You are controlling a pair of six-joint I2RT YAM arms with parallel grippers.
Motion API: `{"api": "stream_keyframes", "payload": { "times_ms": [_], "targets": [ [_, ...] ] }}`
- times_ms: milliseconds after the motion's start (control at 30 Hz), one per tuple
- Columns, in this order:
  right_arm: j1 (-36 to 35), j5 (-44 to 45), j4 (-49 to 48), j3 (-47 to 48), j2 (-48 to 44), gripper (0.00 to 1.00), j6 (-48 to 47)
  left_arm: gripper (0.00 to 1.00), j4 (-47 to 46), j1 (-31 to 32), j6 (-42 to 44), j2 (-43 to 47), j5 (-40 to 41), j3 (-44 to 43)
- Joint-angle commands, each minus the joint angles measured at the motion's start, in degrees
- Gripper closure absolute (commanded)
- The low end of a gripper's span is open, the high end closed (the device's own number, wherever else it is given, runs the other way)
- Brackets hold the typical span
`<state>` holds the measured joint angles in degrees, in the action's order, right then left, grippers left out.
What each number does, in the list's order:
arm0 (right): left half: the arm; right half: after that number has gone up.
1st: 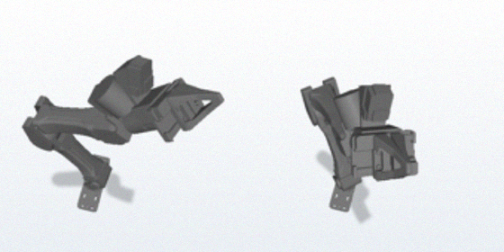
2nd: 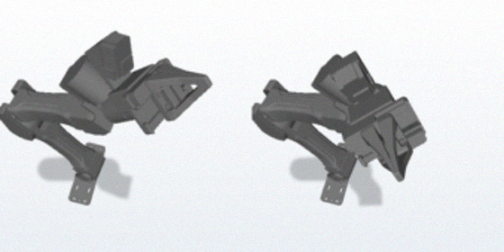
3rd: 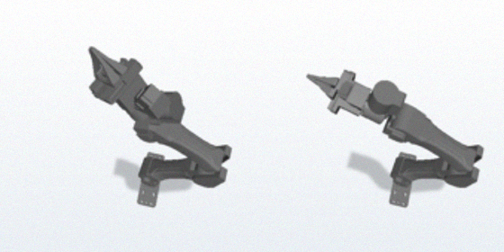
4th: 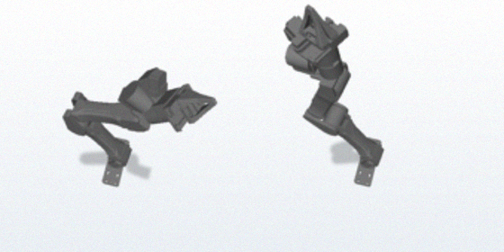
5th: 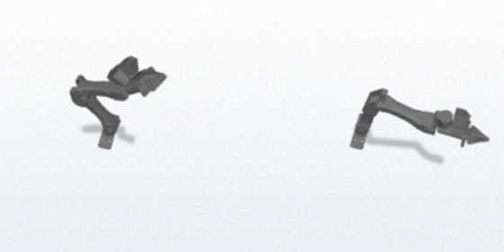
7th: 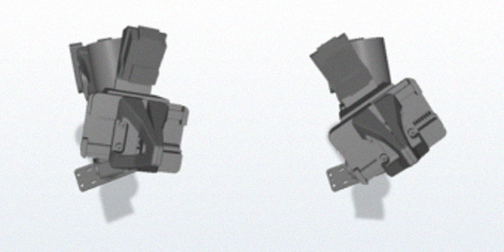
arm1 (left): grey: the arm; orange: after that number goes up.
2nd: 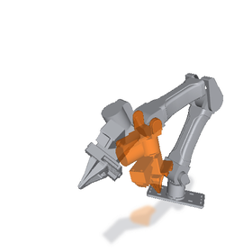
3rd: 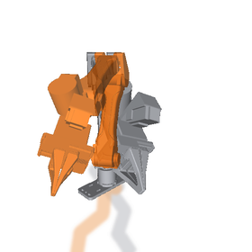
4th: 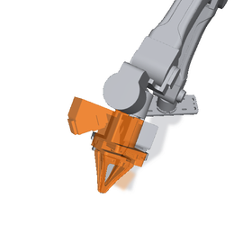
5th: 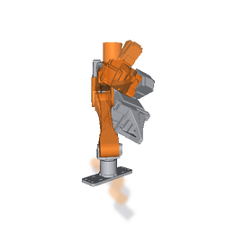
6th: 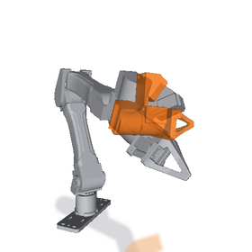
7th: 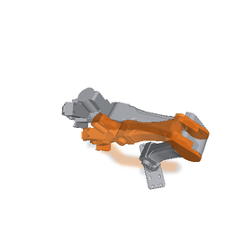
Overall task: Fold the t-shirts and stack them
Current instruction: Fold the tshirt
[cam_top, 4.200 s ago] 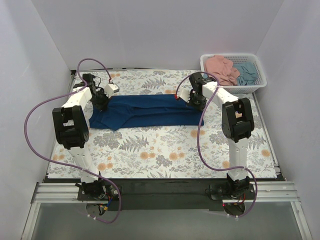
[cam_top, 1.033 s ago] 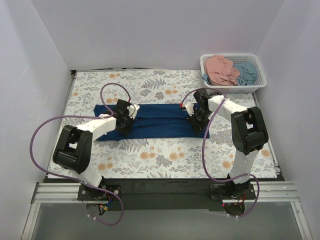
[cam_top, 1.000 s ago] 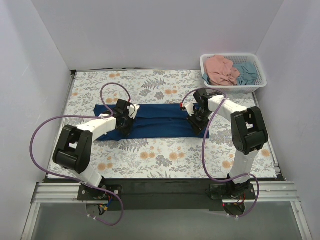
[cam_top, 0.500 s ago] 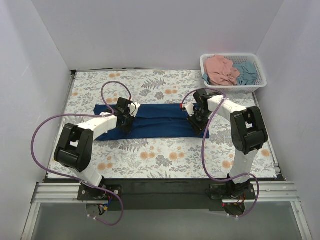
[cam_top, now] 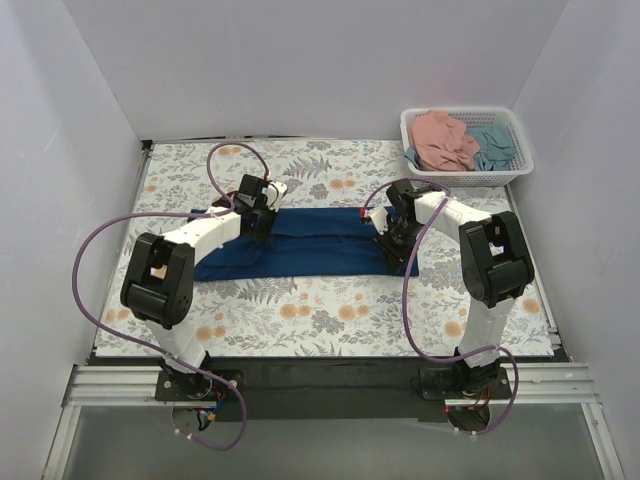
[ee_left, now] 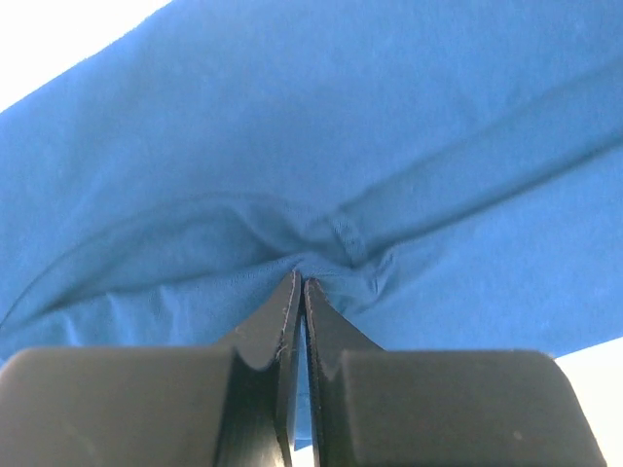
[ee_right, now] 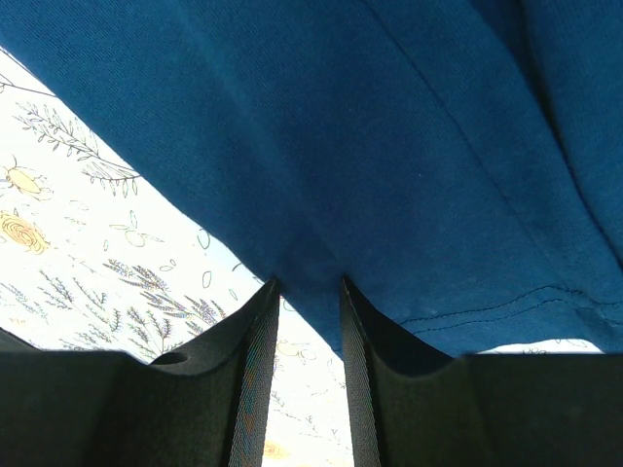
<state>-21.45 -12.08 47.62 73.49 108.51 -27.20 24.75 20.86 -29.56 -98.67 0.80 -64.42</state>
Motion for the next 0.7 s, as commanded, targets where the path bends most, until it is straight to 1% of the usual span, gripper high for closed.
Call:
{"api": "stream_keyframes", "payload": {
  "times_ms": [0, 267, 533, 567, 667],
  "targets": [
    [0.1, 0.0, -0.3, 0.0, 0.1, 0.63, -0.7, 1.00, -0.8, 0.4, -0.9, -1.7, -0.7, -3.2],
    [0.1, 0.0, -0.3, -0.4, 0.0, 0.63, -0.8, 1.00, -1.3, 0.4, -3.0, -4.5, -0.1, -5.9],
    [0.1, -0.2, -0.3, -0.1, 0.1, 0.63, -0.6, 1.00, -3.4, 0.4, -5.4, -4.9, 3.0, -6.5],
    [0.1, -0.2, -0.3, 0.0, 0.2, 0.62, -0.7, 0.99, -3.5, 0.4, -5.6, -5.0, 3.4, -6.7],
    [0.1, -0.4, -0.2, 0.2, 0.1, 0.62, -0.7, 0.86, -3.7, 0.4, -5.9, -4.3, 3.9, -6.8]
  ]
}}
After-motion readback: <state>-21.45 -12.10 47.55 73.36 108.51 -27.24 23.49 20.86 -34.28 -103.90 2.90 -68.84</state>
